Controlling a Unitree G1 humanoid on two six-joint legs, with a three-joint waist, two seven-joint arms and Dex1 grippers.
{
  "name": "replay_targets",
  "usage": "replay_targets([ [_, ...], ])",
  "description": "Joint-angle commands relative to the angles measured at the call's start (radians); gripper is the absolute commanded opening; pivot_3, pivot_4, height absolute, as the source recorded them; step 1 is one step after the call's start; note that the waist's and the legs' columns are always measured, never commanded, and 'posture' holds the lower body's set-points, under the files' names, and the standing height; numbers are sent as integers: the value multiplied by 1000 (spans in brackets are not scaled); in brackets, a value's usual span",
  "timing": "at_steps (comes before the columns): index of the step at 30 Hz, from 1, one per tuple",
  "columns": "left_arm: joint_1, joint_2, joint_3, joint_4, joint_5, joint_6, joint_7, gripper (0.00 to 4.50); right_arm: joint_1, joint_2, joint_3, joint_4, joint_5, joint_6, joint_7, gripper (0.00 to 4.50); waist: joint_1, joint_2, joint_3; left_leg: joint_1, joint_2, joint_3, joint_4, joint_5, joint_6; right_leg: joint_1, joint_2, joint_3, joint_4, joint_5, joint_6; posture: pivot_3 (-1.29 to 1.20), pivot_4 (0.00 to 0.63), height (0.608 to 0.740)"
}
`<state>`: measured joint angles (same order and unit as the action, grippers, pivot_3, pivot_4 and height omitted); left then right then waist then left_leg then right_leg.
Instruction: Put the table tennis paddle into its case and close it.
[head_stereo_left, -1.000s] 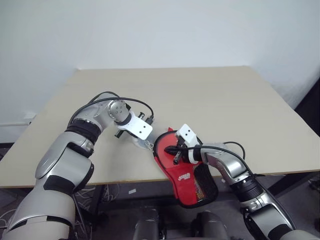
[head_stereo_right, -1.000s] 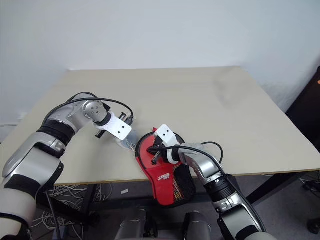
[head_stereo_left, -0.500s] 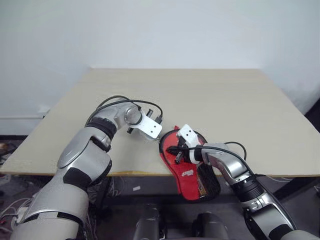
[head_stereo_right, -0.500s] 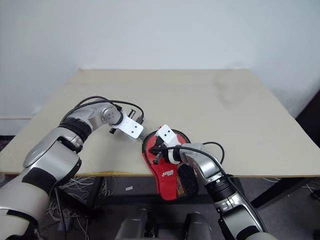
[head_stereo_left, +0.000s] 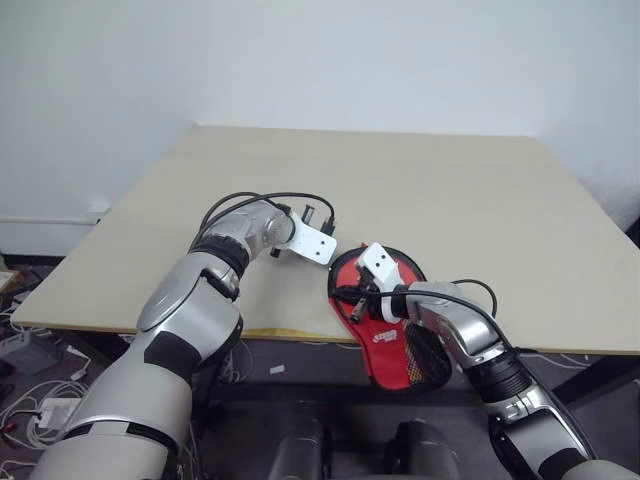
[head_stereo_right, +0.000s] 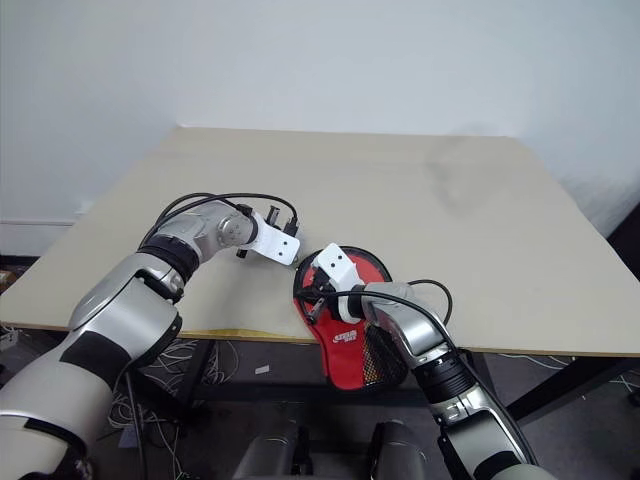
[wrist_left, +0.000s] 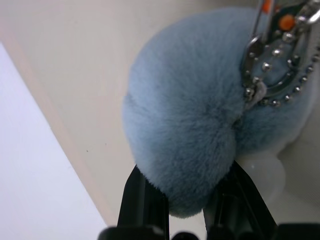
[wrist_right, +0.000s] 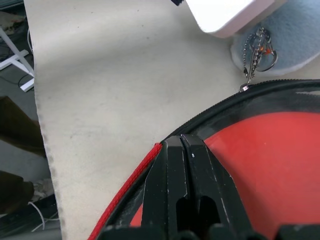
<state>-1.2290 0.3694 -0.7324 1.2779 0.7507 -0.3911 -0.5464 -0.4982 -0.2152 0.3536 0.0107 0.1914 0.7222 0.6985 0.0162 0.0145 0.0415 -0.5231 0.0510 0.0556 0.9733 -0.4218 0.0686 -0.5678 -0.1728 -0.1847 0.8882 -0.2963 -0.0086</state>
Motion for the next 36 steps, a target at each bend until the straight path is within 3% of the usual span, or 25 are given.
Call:
replay_targets([
  [1, -40, 2, 66, 15, -28, 116, 108, 654, 12, 2, 20, 23, -2, 20, 6, 0, 0, 0, 0, -1, -2, -2, 0, 0, 0, 0, 0, 0, 0, 0, 0, 0, 0, 654],
  [6, -43, -19, 109, 19, -58, 132, 134, 654, 6, 1, 16, 29, -6, 17, 10, 0, 0, -1, 0, -10, -7, -8, -1, 6, 9, -2, 1, -2, 0, 1, 2, 0, 0, 654],
  [9, -43, -27, 128, 16, -76, 125, 144, 1329, 1, 1, 15, 31, -8, 17, 13, 0, -1, -1, 0, -11, -8, -9, -1, 7, 11, -2, 1, -1, 0, 1, 2, 0, 0, 654],
  [18, -28, -29, 193, -21, -130, 43, 74, 4492, -4, 8, 21, 36, -11, 16, 19, 0, -5, -3, -1, -11, -12, -9, -1, 7, 12, -2, 1, 1, -2, 1, 3, 0, 0, 654],
  [30, -17, -1, 310, -57, -238, 45, -32, 4492, -2, 18, 26, 40, -14, 13, 25, 0, -6, -5, -1, -11, -17, -7, -1, 4, 16, -2, -2, 3, -3, 1, 4, 0, 0, 654],
  [36, -89, 34, 478, -95, -406, 154, -151, 4492, 5, 10, 24, 29, -10, 22, 31, 0, -12, -7, 1, -12, -17, -7, -2, 4, 16, -3, -2, 3, -3, 1, 4, 0, 0, 654],
])
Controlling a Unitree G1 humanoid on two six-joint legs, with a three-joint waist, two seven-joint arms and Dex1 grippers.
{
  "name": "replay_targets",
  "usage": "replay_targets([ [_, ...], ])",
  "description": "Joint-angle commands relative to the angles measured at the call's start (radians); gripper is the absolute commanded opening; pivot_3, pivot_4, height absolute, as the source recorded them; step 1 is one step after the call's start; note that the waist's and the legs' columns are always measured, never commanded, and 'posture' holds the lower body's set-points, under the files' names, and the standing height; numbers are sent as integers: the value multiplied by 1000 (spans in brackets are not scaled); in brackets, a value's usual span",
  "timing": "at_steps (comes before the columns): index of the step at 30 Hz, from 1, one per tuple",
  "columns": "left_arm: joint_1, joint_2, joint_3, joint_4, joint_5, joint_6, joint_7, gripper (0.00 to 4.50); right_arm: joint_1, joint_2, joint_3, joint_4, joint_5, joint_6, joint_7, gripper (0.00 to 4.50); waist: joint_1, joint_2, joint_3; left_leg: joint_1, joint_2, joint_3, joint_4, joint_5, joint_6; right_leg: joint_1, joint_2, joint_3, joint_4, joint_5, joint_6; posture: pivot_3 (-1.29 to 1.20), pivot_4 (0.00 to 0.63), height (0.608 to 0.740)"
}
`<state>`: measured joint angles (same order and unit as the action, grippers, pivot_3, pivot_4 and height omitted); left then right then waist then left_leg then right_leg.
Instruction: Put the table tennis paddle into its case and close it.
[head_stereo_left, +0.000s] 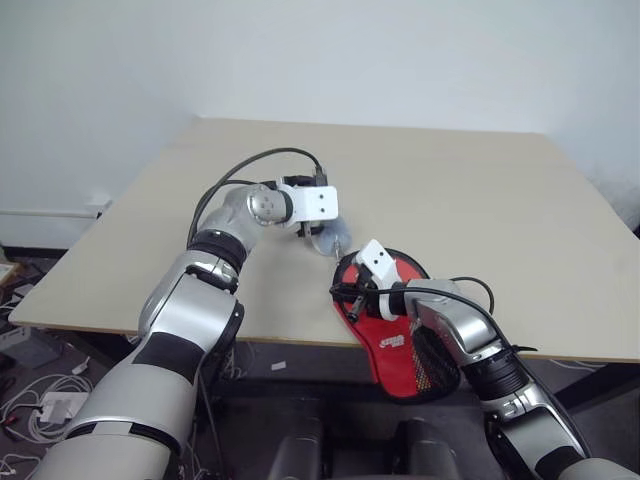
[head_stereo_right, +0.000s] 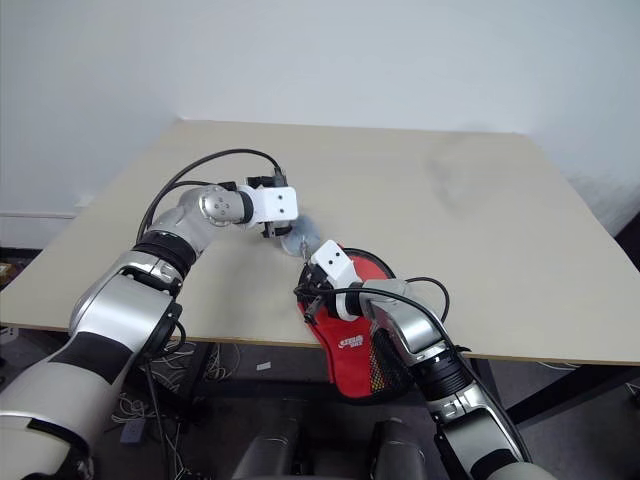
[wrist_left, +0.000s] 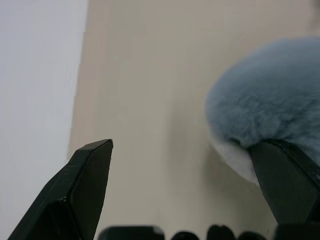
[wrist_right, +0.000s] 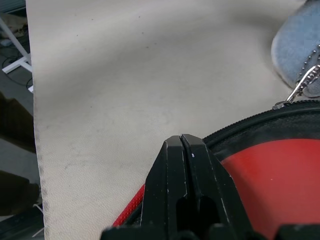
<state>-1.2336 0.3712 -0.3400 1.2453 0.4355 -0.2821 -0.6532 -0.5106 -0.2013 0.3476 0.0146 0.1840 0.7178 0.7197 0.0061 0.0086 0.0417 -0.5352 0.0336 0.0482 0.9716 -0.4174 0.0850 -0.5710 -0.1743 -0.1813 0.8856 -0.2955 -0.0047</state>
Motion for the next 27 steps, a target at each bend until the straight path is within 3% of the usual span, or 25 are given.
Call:
replay_targets([
  [1, -90, 38, 103, -71, -109, 59, -56, 4492, 17, -6, 28, 23, -1, 28, 11, 0, -2, -2, 1, -1, 0, 0, 0, 0, 0, -1, 0, 0, 0, 0, 0, 0, 0, 654],
  [8, -53, 115, 253, -226, -279, 228, -190, 4492, -11, -62, -5, -90, 41, 115, 46, 0, -4, -3, 2, -2, -1, 4, 0, -2, 4, -3, 0, 3, 0, -1, 2, 0, 0, 654],
  [12, 40, 142, 311, -377, -358, 374, -214, 3200, -59, -107, -40, -154, 82, 180, 68, 0, -5, -3, 2, -3, -1, 8, 0, -2, 4, -7, 0, 7, 0, -1, 3, 0, 0, 654],
  [20, 326, 102, 392, -854, -527, 706, -177, 218, -218, -209, -125, -146, 133, 236, 101, 2781, -6, -7, 5, -5, -1, 17, 0, 1, -1, -13, 1, 16, 1, 1, 6, 0, 0, 654],
  [21, 344, 98, 395, -894, -540, 734, -170, 0, -226, -216, -127, -140, 134, 234, 100, 3115, -5, -8, 5, -5, -1, 18, 0, 1, -1, -13, 1, 16, 0, 1, 7, 0, 0, 654],
  [25, 486, 11, 408, -1224, -701, 937, -148, 0, -400, -272, -172, 47, 90, 138, 106, 4476, -5, -8, 6, -4, -2, 22, 0, 0, 0, -13, 1, 22, 0, 2, 9, 0, 0, 654],
  [27, 530, -15, 377, -1328, -738, 1002, -138, 0, -483, -275, -175, 152, 70, 85, 105, 4476, -6, -8, 6, -4, -3, 24, 0, 0, 1, -14, 1, 27, 0, 3, 11, 0, 0, 654],
])
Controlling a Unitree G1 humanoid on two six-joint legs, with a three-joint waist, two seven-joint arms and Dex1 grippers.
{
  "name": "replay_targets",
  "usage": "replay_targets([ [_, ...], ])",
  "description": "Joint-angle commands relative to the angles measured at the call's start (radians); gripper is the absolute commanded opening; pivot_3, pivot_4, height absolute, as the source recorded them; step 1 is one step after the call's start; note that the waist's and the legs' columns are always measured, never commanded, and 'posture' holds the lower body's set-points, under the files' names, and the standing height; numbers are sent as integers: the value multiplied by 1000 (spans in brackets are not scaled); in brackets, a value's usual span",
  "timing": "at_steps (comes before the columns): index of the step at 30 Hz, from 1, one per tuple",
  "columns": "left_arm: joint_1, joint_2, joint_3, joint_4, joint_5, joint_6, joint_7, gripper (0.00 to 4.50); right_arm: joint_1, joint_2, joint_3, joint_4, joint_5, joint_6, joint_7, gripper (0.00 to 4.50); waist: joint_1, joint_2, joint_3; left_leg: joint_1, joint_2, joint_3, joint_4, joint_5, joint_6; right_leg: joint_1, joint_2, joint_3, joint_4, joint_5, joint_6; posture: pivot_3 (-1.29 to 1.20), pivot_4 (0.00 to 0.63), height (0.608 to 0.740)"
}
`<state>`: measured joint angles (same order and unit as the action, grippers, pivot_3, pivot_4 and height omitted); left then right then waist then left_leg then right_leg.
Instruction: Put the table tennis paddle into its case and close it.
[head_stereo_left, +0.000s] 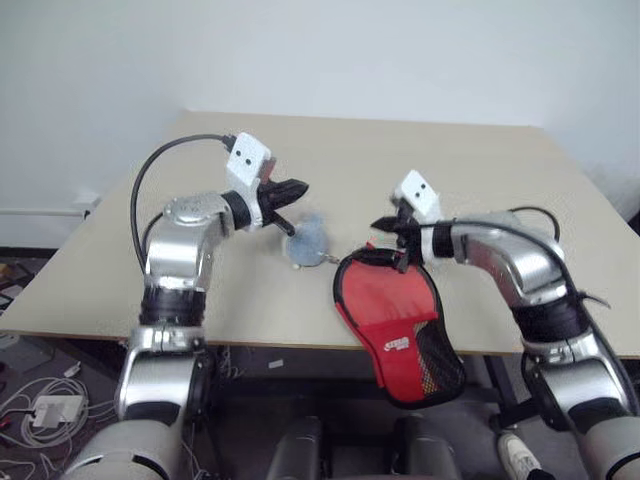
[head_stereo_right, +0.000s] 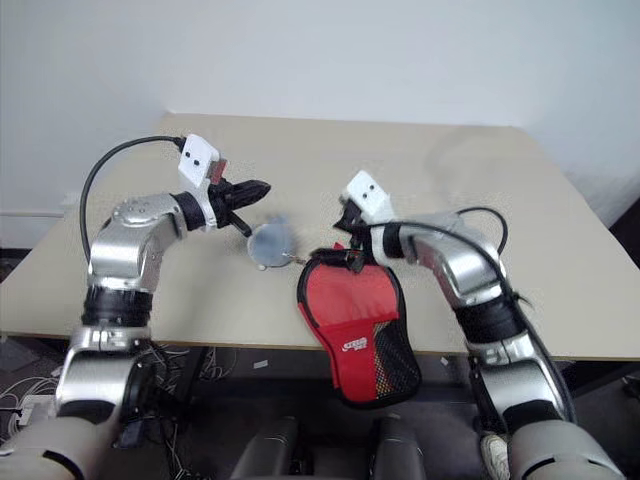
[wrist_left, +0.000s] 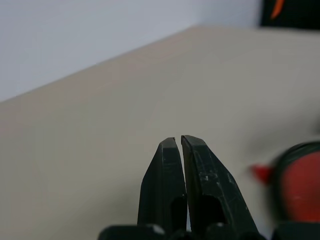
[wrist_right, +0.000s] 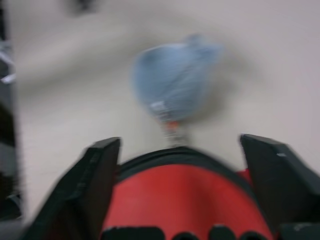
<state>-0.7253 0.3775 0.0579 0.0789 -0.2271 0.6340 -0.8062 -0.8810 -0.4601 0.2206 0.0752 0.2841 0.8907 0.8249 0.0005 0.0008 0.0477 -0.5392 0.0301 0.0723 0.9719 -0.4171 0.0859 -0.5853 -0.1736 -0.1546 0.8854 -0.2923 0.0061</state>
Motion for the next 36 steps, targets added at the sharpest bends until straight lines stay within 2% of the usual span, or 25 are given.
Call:
replay_targets([
  [1, 42, -37, -40, -211, -97, 114, 18, 0, -156, -11, -46, 151, -43, -119, 0, 4476, -2, 0, 0, 1, 0, 1, 0, 0, 0, 0, 0, 1, 0, 0, 1, 0, 0, 654],
  [7, 163, -67, -185, -375, -156, 179, 8, 0, -371, 64, -22, 496, -126, -315, 0, 4476, -16, 1, 0, 4, 1, 4, -1, 0, 0, 0, 2, 1, 2, 0, 0, 0, 0, 654],
  [15, 257, -53, -308, -286, -76, 82, 44, 0, -497, 237, 3, 803, -207, -498, 18, 4476, -27, 1, 0, 4, 0, 6, -1, 0, 1, -2, 3, 3, 4, 0, 0, 0, 0, 654],
  [25, 352, 9, -358, -266, -17, 9, 43, 0, -517, 427, 34, 992, -277, -540, 97, 4476, -24, 1, 0, 2, 0, 8, -1, 0, 0, -6, 3, 7, 5, 0, 0, 0, 0, 654],
  [36, 411, 43, -383, -302, 7, 3, 46, 0, -501, 520, 38, 1106, -344, -588, 83, 4476, -27, 1, -1, 2, -1, 18, -1, 0, 0, -15, 4, 20, 15, -1, 1, 0, 0, 654],
])
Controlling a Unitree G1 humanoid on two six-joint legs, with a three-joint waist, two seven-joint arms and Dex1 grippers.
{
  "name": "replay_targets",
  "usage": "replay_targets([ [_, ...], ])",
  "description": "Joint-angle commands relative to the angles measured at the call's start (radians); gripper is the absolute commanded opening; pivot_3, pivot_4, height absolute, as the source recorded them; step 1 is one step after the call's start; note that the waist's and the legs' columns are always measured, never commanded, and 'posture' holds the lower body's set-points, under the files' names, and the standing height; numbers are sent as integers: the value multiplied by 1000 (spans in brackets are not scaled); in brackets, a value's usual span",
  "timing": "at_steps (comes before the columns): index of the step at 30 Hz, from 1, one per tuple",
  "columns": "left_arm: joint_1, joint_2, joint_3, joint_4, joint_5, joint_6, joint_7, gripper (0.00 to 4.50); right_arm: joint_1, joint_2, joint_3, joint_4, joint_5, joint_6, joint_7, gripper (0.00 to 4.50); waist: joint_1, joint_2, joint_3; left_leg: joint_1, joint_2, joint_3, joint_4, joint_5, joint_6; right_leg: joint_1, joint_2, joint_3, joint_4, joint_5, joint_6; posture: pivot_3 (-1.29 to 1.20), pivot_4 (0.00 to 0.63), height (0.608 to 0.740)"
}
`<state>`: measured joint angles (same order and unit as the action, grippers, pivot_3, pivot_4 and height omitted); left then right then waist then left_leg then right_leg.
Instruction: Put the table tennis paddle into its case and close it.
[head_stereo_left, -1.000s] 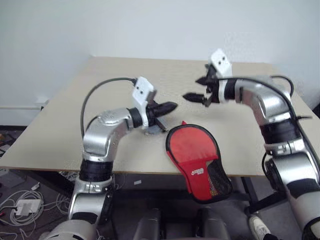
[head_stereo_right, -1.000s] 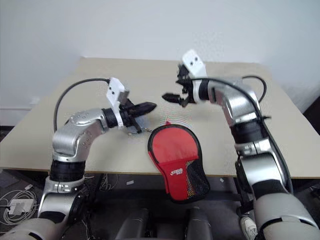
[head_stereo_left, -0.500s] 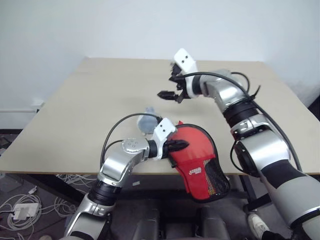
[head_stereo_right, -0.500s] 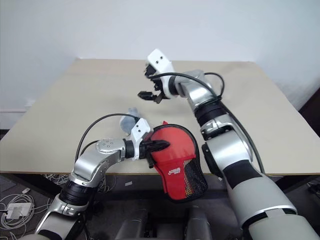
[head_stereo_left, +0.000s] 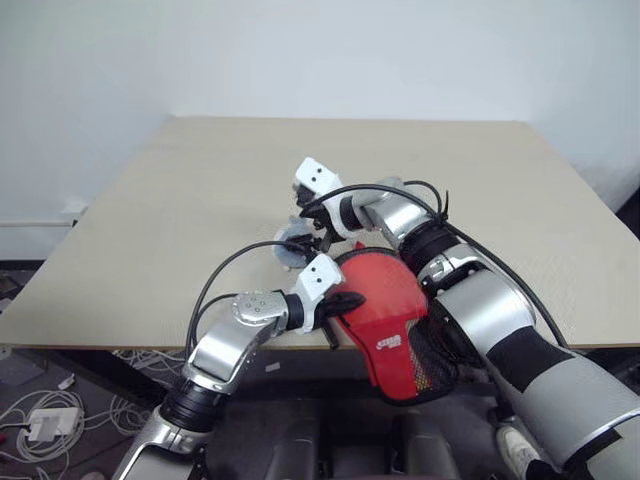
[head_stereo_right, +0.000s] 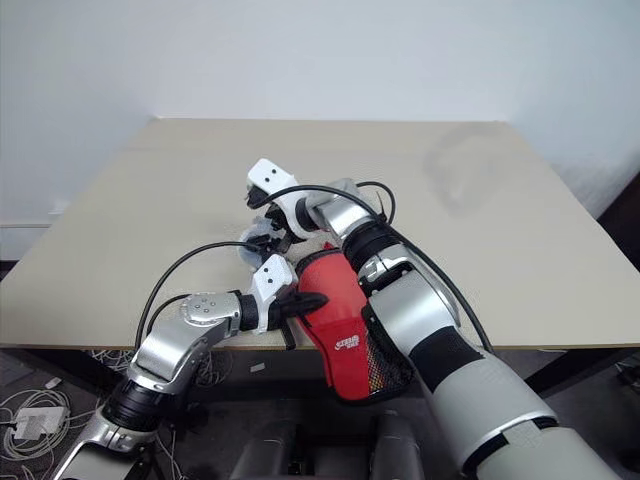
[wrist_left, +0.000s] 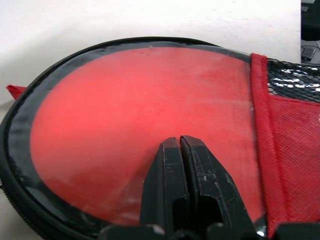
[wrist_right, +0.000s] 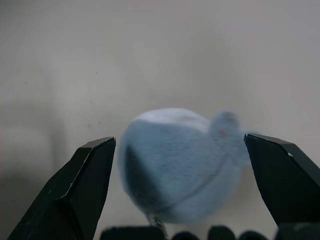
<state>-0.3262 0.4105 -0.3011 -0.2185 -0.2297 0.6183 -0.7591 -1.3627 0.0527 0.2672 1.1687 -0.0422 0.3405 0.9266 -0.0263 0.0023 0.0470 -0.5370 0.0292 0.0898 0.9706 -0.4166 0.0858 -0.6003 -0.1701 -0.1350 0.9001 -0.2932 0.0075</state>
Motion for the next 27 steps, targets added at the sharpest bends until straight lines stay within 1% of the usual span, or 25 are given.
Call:
replay_targets([
  [1, 13, 11, -24, -5, 11, 19, -1, 0, -20, 11, -11, 21, -22, -42, -23, 4476, 0, 0, 0, 0, 0, 1, 0, 0, 0, -1, 0, 1, 1, 0, 0, 0, 0, 654],
  [7, 21, 15, -20, -14, 13, 25, 3, 0, -25, 34, -14, 69, -50, -69, -57, 4476, 0, 0, 0, 1, 0, 3, 1, 0, 0, -2, 0, 3, 2, 0, 0, 0, 0, 654],
  [8, 23, 17, -18, -14, 12, 26, 3, 0, -23, 37, -12, 75, -57, -74, -63, 4315, -1, 0, 0, 1, 0, 3, 1, 0, 0, -2, 0, 4, 2, 0, 0, 0, 0, 654],
  [10, 24, 19, -13, -14, 12, 25, 5, 0, -20, 40, -7, 84, -73, -87, -77, 3869, 0, 0, 0, 1, 0, 4, 1, 0, 0, -2, 0, 4, 3, 0, 0, 0, 0, 654],
  [12, 24, 19, -11, -12, 12, 26, 7, 0, -18, 43, -9, 89, -81, -94, -86, 3119, 0, 0, 0, 1, 0, 4, 1, 0, 0, -2, 0, 4, 3, 0, 0, 0, 0, 654],
  [19, 22, 22, -13, -7, 16, 21, 7, 0, -22, 45, -54, 106, -78, -86, -157, 740, 0, 0, 0, 1, 0, 4, 1, 0, 0, -2, 0, 5, 3, 0, 0, 0, 0, 654],
  [21, 18, 22, -18, -6, 17, 20, 4, 0, -24, 37, -69, 108, -76, -91, -187, 218, 0, 0, 0, 1, 0, 4, 1, 0, 0, -2, 0, 5, 3, 0, 0, 0, 0, 654],
  [22, 16, 21, -19, -6, 17, 21, 3, 0, -26, 32, -77, 108, -76, -92, -204, 39, 0, 0, 0, 1, 0, 4, 1, 0, 0, -2, 0, 5, 3, 0, 0, 0, 0, 654],
  [27, -7, 32, -21, -4, 8, 22, -23, 0, -35, 0, -121, 101, -64, -82, -253, 4, 0, 0, 0, 1, 0, 4, 1, 0, 0, -3, 0, 5, 3, 0, 0, 0, 0, 654],
])
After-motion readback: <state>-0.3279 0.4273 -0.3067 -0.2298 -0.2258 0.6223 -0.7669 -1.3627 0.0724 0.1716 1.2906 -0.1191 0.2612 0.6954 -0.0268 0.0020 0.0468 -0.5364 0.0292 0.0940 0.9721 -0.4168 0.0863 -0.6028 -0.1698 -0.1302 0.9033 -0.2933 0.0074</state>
